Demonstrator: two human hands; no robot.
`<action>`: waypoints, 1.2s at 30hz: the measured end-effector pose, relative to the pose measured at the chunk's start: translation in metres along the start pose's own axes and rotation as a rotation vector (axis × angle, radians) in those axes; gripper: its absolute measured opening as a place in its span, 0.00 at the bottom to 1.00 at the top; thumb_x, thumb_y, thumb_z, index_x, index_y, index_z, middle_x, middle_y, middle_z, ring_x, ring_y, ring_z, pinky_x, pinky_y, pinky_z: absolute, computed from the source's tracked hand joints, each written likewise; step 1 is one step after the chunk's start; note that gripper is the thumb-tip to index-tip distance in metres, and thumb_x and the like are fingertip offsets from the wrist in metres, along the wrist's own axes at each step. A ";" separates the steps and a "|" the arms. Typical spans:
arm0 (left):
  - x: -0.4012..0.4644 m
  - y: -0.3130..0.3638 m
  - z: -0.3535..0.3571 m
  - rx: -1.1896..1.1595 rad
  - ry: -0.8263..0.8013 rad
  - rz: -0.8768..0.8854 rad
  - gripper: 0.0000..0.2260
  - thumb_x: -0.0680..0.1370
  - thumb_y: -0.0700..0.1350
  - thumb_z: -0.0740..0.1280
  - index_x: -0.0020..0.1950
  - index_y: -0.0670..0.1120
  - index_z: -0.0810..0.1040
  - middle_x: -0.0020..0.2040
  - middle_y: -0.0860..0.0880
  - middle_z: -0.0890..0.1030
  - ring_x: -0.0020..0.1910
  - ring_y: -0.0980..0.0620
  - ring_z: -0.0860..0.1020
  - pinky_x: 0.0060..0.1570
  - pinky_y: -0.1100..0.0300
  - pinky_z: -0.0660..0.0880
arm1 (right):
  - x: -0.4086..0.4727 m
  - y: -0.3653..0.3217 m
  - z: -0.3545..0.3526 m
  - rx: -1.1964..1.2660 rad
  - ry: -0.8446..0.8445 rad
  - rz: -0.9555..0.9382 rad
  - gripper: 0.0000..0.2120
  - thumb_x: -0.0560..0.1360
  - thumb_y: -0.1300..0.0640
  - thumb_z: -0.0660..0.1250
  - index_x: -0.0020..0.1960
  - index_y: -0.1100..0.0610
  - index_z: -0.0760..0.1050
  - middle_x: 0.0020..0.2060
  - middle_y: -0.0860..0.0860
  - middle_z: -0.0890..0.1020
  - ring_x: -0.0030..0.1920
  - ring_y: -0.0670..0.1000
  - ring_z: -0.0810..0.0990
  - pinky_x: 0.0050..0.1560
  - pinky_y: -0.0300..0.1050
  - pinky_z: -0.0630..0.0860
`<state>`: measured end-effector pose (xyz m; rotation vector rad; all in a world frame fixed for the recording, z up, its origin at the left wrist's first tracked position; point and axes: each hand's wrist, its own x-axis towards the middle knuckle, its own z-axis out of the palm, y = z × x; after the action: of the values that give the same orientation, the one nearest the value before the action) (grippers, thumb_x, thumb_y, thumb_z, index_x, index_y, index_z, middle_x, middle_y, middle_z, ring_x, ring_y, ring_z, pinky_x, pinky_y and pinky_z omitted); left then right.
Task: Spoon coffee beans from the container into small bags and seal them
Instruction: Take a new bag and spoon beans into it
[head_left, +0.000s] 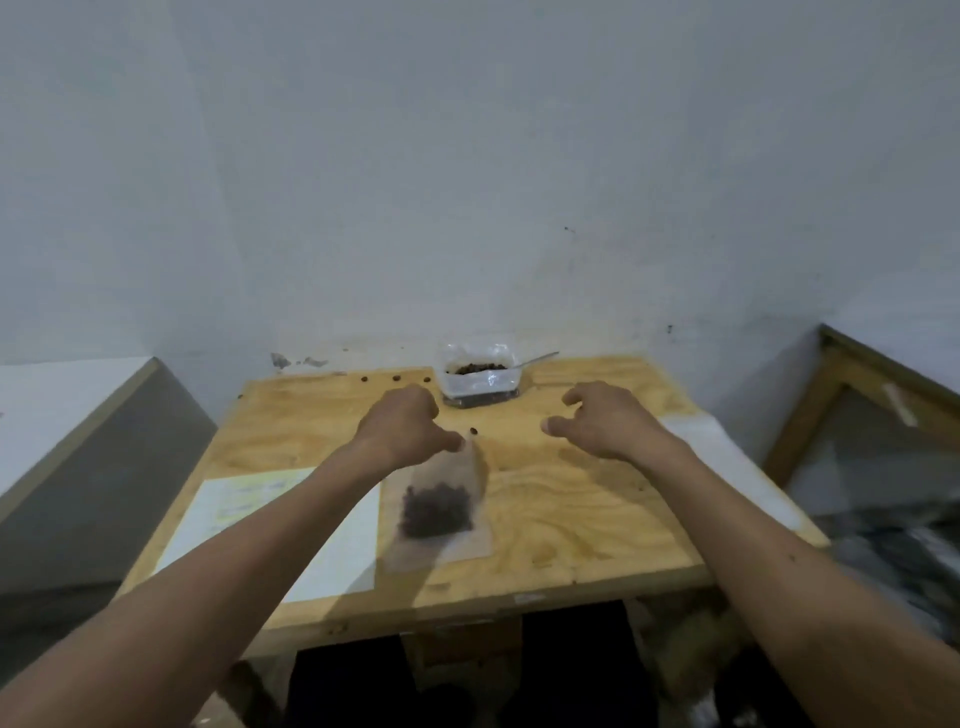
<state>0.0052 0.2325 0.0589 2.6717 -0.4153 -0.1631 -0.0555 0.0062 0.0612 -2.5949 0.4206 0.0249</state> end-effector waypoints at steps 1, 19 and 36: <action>0.007 0.016 0.006 -0.026 0.017 0.039 0.19 0.72 0.55 0.78 0.50 0.42 0.80 0.48 0.42 0.85 0.44 0.44 0.84 0.47 0.50 0.78 | 0.002 0.014 -0.013 -0.020 0.032 0.036 0.31 0.78 0.42 0.70 0.74 0.58 0.71 0.69 0.56 0.77 0.69 0.57 0.75 0.64 0.49 0.73; 0.027 0.190 0.147 -0.095 -0.279 0.262 0.24 0.67 0.61 0.81 0.39 0.45 0.73 0.41 0.49 0.75 0.40 0.50 0.75 0.33 0.57 0.68 | -0.027 0.152 -0.046 -0.088 0.165 0.430 0.20 0.77 0.46 0.71 0.63 0.58 0.77 0.60 0.55 0.80 0.59 0.57 0.79 0.57 0.50 0.78; 0.043 0.176 0.148 -1.062 -0.222 -0.067 0.10 0.74 0.42 0.79 0.43 0.44 0.78 0.43 0.46 0.81 0.41 0.47 0.79 0.42 0.54 0.76 | -0.018 0.164 -0.057 0.328 0.311 0.427 0.15 0.74 0.50 0.76 0.35 0.59 0.78 0.34 0.54 0.80 0.38 0.54 0.80 0.45 0.51 0.79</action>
<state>-0.0265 0.0088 -0.0008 1.6214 -0.2054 -0.5324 -0.1249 -0.1514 0.0338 -2.1471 0.9961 -0.2803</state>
